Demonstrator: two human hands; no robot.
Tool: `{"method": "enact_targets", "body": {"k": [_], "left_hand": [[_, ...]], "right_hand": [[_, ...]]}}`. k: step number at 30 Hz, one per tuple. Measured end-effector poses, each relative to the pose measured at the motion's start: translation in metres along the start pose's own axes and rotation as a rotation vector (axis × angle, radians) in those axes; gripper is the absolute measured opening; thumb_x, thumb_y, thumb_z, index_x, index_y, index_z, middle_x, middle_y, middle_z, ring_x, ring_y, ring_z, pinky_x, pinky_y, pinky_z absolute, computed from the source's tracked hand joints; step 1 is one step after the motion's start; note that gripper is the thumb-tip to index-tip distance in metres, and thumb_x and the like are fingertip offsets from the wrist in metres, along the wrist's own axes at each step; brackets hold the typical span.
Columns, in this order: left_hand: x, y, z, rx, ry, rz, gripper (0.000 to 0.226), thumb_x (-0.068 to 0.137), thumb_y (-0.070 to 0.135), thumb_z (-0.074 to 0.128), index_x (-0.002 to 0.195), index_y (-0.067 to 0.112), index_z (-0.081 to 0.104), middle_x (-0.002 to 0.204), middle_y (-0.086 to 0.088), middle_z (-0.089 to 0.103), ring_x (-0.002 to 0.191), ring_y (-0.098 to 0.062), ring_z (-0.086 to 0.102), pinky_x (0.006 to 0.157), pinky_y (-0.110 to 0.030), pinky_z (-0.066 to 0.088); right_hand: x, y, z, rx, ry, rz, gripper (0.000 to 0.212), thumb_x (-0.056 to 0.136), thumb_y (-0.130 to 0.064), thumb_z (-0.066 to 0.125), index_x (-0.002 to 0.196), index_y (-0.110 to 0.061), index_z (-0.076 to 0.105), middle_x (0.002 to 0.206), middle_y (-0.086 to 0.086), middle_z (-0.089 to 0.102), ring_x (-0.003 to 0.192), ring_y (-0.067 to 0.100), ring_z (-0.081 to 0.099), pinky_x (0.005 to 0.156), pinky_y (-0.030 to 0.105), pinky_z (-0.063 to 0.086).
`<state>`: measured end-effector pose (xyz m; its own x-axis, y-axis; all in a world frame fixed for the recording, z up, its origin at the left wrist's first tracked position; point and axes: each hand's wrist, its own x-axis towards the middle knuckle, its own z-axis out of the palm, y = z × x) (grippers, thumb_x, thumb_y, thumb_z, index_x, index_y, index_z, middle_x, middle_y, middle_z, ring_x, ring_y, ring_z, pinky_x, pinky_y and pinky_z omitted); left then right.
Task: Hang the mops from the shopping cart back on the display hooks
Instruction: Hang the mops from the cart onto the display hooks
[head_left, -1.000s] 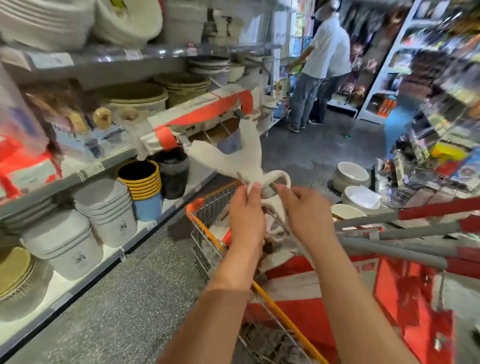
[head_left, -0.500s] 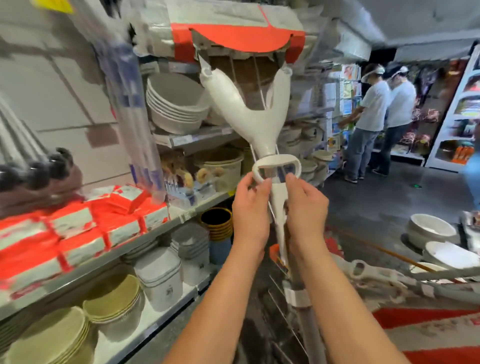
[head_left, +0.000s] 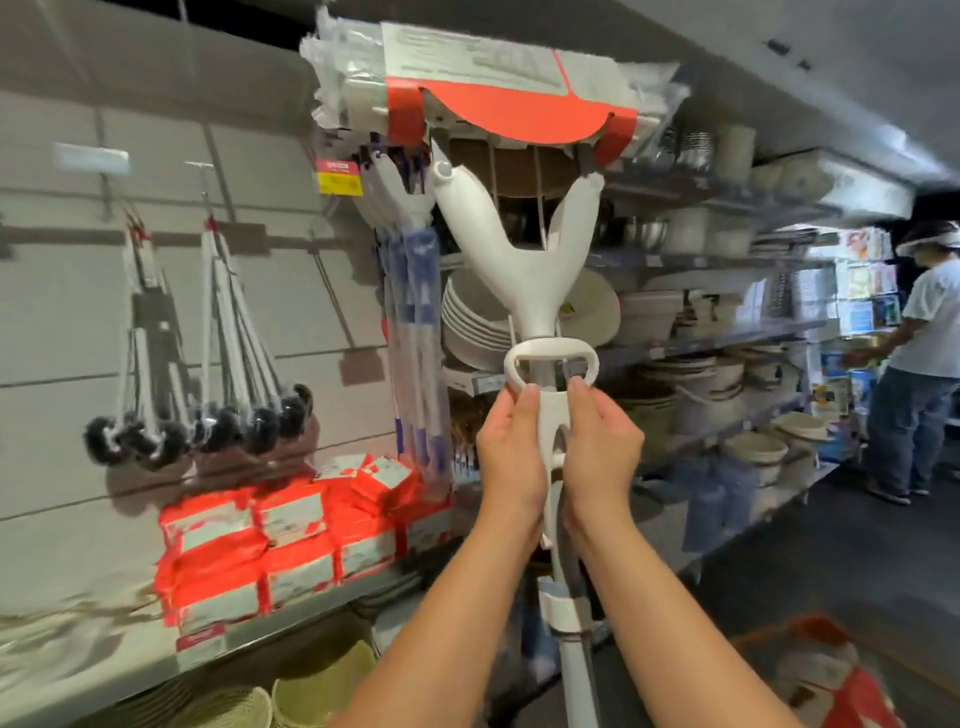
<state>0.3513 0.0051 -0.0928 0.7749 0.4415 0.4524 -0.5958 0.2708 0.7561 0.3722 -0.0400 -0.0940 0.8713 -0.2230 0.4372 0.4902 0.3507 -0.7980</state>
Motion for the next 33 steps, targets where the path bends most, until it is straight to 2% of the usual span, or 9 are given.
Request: {"method": "enact_targets", "body": {"k": [2,8,12,19,23,28,33], "left_hand": [[0.018,-0.002,0.001,0.024,0.019,0.018,0.022,0.101,0.015,0.044,0.093,0.017,0.064,0.075,0.0,0.067,0.067,-0.011,0.06,0.062,-0.023,0.05],[0.074,-0.007,0.02,0.076,0.049,0.106,0.02,0.101,0.014,0.043,0.1,0.015,0.063,0.085,-0.007,0.066,0.075,-0.016,0.06,0.067,-0.027,0.05],[0.109,-0.006,0.035,0.096,0.073,0.169,0.02,0.101,0.012,0.043,0.1,0.014,0.063,0.081,-0.006,0.064,0.07,-0.013,0.059,0.062,-0.023,0.05],[0.159,-0.004,0.042,0.115,0.153,0.257,0.026,0.101,0.017,0.044,0.114,0.006,0.063,0.088,-0.011,0.065,0.077,-0.018,0.06,0.063,-0.025,0.051],[0.178,0.01,0.025,0.135,0.208,0.331,0.023,0.101,0.017,0.044,0.107,0.011,0.065,0.091,-0.013,0.066,0.081,-0.02,0.06,0.066,-0.026,0.052],[0.203,0.043,-0.016,0.157,0.235,0.439,0.022,0.101,0.014,0.045,0.093,0.016,0.065,0.082,-0.006,0.066,0.072,-0.014,0.06,0.062,-0.022,0.051],[0.235,0.088,-0.07,0.203,0.236,0.476,0.02,0.1,0.015,0.046,0.095,0.018,0.066,0.088,-0.011,0.065,0.078,-0.019,0.059,0.065,-0.027,0.051]], "right_hand": [[0.015,0.005,0.01,0.039,-0.019,0.012,0.028,0.094,-0.022,0.058,0.068,-0.018,0.067,0.061,-0.003,0.067,0.059,0.008,0.062,0.058,0.028,0.049],[0.072,0.015,0.034,0.17,-0.078,0.05,0.029,0.094,-0.022,0.059,0.066,-0.019,0.067,0.065,0.0,0.068,0.067,0.016,0.064,0.066,0.036,0.052],[0.111,0.016,0.048,0.237,-0.137,0.041,0.031,0.094,-0.022,0.058,0.064,-0.019,0.068,0.065,0.001,0.068,0.068,0.017,0.063,0.066,0.037,0.052],[0.156,0.022,0.082,0.315,-0.252,0.032,0.031,0.093,-0.022,0.058,0.064,-0.021,0.068,0.065,0.001,0.068,0.067,0.018,0.064,0.066,0.038,0.052],[0.16,0.025,0.116,0.384,-0.33,0.04,0.027,0.094,-0.02,0.058,0.069,-0.019,0.069,0.065,-0.002,0.068,0.066,0.014,0.063,0.064,0.033,0.05],[0.148,0.028,0.176,0.458,-0.417,0.075,0.025,0.095,-0.02,0.057,0.074,-0.02,0.069,0.061,-0.006,0.07,0.061,0.006,0.065,0.061,0.026,0.051],[0.133,0.025,0.252,0.494,-0.431,0.068,0.029,0.095,-0.019,0.057,0.068,-0.019,0.067,0.058,-0.008,0.068,0.058,0.006,0.064,0.062,0.028,0.049]]}}
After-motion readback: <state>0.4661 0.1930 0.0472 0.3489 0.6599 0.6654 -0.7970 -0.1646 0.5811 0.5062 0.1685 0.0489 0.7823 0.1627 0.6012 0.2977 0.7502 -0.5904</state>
